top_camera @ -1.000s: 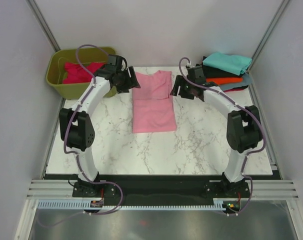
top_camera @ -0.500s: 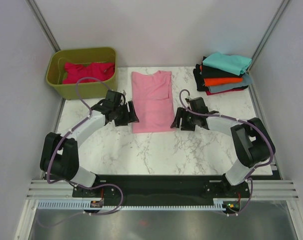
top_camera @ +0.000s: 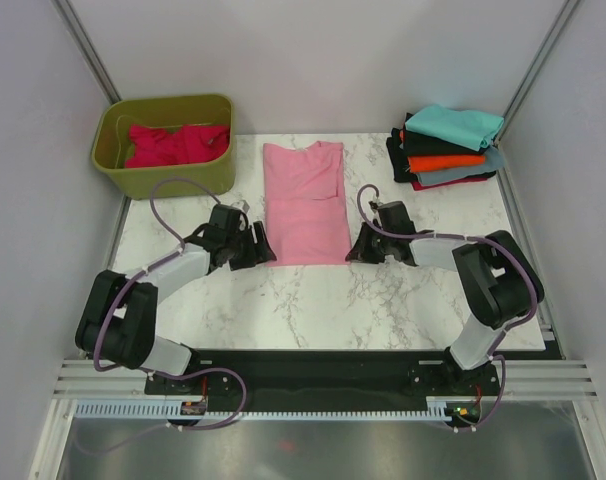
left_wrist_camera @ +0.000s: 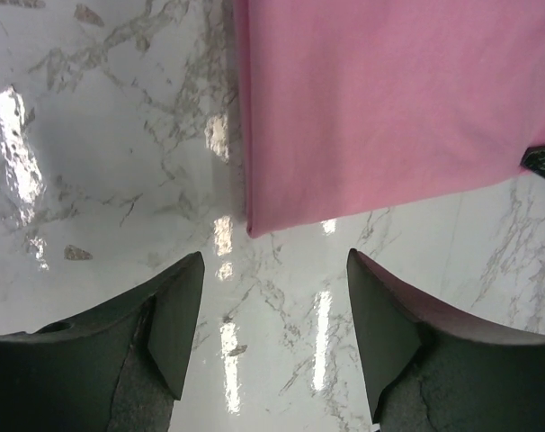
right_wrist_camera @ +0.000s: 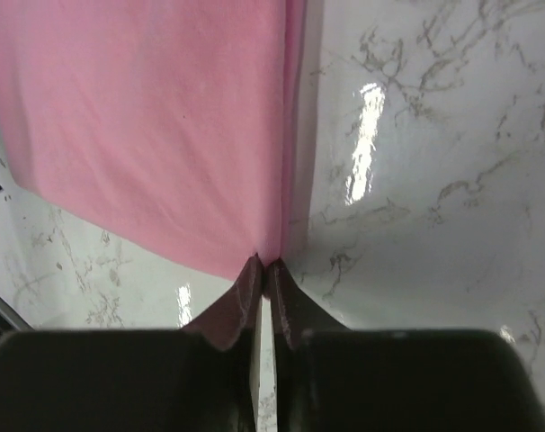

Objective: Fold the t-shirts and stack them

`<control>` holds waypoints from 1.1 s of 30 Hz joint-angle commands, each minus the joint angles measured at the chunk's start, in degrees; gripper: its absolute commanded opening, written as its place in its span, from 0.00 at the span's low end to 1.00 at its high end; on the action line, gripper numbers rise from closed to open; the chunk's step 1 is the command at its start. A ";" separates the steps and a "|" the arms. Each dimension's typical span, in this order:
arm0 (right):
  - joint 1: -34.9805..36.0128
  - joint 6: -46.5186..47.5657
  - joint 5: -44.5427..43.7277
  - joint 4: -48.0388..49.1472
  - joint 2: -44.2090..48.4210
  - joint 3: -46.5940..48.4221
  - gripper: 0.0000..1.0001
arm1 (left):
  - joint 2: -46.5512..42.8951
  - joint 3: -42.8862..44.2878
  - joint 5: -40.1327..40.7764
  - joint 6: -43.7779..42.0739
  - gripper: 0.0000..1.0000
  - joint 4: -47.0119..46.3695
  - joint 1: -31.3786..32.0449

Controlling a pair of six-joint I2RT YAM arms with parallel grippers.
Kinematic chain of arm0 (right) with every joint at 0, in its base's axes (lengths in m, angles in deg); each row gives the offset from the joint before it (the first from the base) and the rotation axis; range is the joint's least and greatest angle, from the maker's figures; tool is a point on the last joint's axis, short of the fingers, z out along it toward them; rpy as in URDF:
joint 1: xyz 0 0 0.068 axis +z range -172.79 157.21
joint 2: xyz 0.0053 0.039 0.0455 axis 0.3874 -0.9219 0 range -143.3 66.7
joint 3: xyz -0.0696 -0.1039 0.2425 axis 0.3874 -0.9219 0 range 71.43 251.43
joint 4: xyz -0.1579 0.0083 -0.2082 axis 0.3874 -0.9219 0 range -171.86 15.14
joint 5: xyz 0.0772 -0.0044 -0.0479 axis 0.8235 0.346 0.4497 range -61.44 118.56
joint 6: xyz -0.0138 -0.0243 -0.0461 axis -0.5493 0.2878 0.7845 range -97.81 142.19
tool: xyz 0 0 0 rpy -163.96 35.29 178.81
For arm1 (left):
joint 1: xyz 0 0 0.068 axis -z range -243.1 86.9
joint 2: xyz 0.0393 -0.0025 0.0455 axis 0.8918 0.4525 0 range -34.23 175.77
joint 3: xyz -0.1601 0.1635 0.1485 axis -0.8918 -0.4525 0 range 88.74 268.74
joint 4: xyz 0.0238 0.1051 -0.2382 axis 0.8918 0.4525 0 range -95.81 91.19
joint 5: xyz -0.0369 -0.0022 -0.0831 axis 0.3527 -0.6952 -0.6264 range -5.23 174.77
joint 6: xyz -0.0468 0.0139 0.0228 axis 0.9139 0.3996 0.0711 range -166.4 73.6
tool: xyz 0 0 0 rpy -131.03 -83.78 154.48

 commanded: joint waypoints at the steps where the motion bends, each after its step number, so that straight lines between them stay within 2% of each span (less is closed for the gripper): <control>1: 0.20 -0.21 0.60 3.41 -1.72 -1.50 0.09 | -1.35 -3.20 -0.64 2.26 0.72 -7.01 -0.08; 3: 0.20 0.05 0.60 3.85 -1.89 -1.85 0.04 | -0.83 -3.99 -0.82 2.35 0.72 -8.34 -0.08; 8: 0.20 0.23 0.95 3.85 -2.16 -2.12 0.00 | 1.63 -5.75 -0.12 2.70 0.70 -12.11 -0.08; 12: 0.20 0.58 1.04 3.76 -2.25 -2.38 0.00 | 2.95 -6.28 0.94 2.70 0.68 -14.31 -0.08; 17: 0.20 0.75 1.30 3.76 -2.68 -2.73 0.00 | 4.88 -7.07 1.56 2.87 0.61 -15.89 -0.08; 18: 0.20 0.67 1.39 3.76 -2.69 -2.73 0.00 | 5.06 -7.33 1.64 3.14 0.58 -16.51 -0.08; 19: 0.20 0.75 1.39 3.76 -2.60 -2.82 0.00 | 5.24 -8.21 1.56 3.40 0.49 -17.99 -0.08; 21: 0.20 0.93 1.30 3.76 -2.34 -3.17 0.00 | 5.15 -8.83 0.86 4.02 0.41 -19.14 -0.08; 22: 0.20 0.93 1.21 3.85 -2.25 -3.26 0.00 | 5.24 -9.27 0.42 4.10 0.35 -19.76 -0.08; 25: 0.11 1.02 1.30 3.76 -1.81 -3.61 0.00 | 4.54 -10.06 -1.34 4.54 0.26 -20.55 0.18; 27: 0.11 1.11 1.39 3.76 -1.46 -3.87 0.00 | 3.93 -10.41 -1.43 4.63 0.25 -20.82 1.14; 30: 0.11 0.93 1.91 3.94 -0.50 -4.58 0.00 | 3.31 -11.29 -0.73 4.63 0.13 -20.82 2.81; 31: 0.20 0.84 2.00 4.03 -0.05 -4.84 0.00 | 3.22 -11.73 -0.21 4.89 0.06 -20.82 3.08; 33: 0.11 0.75 1.92 4.12 1.17 -5.98 0.00 | 2.61 -12.26 -0.02 5.25 0.02 -20.82 3.69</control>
